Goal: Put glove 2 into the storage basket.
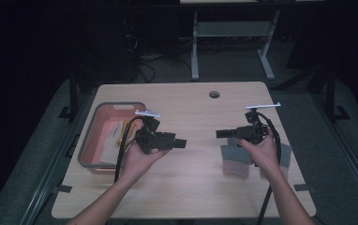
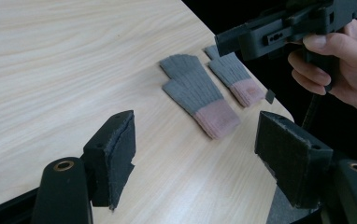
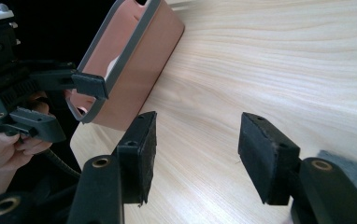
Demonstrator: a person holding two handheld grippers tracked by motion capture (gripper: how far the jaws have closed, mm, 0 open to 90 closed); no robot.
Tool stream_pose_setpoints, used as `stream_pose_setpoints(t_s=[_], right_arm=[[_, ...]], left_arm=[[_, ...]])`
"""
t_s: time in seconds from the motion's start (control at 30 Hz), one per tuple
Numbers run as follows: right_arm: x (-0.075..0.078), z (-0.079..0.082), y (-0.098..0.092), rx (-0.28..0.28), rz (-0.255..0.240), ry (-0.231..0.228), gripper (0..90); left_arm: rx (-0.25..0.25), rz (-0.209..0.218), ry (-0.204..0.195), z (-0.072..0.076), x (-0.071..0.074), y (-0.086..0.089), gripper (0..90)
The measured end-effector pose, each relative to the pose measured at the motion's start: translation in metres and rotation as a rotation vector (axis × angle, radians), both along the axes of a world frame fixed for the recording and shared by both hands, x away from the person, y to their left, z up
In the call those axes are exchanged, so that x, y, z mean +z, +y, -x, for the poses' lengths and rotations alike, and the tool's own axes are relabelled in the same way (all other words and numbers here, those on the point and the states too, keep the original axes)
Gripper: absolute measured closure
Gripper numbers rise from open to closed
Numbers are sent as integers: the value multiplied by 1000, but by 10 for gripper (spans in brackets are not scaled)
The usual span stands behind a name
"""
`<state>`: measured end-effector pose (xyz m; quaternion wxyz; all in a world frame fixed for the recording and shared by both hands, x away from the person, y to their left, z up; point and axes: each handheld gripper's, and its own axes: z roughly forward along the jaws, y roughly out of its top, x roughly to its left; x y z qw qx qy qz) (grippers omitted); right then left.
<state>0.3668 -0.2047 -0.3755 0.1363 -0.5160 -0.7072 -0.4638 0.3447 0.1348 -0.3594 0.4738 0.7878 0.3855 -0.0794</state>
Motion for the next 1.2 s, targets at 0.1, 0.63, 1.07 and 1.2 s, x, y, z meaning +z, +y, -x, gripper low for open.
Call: stream_pose_setpoints(t_s=[0.1,0.63,1.07,1.2], right_arm=[[-1,3,-5,-6,8,-2,463],[-7,16,-31,-38,44,-6,459],[-14,26,-51,-71,118,-29,456],[-19,29,-58,-84,168,-27,453]], left_arm=[[-7,0,0,1,-1,-4,288],[-32,-8,-11,6,-9,-25,272],[-40,-14,-25,11,-14,-33,270],[-43,-18,-31,12,-15,-35,267]])
